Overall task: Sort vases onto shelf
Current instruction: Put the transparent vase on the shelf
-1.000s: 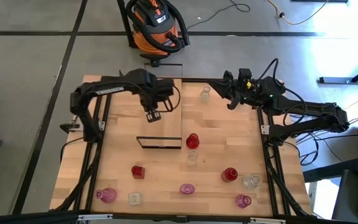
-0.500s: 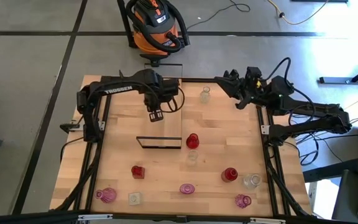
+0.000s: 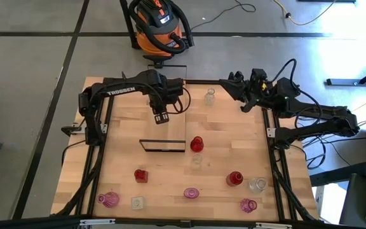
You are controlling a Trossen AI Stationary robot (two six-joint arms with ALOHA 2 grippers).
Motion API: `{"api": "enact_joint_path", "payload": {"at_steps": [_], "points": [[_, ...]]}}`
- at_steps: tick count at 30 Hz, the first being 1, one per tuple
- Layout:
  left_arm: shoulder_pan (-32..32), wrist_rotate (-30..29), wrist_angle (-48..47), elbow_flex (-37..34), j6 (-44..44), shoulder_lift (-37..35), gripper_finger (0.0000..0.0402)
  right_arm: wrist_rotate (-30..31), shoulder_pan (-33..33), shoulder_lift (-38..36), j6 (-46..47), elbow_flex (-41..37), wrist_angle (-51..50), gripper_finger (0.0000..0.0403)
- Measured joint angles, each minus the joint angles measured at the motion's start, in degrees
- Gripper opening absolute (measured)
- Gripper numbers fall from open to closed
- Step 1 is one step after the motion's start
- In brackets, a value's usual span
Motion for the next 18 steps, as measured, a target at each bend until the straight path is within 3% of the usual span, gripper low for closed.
{"api": "enact_joint_path", "payload": {"at_steps": [9, 18], "points": [[0.89, -2.9, 0.39, 0.82, -0.31, -1.33, 0.0041, -0.03, 0.01, 0.0, 0.0, 0.0, 0.02, 0.0001], [3.34, -3.51, 0.28, 9.48, -0.5, -1.48, 0.0041, -0.01, 0.01, 0.01, -0.02, 0.0, -0.11, 0.0001]]}}
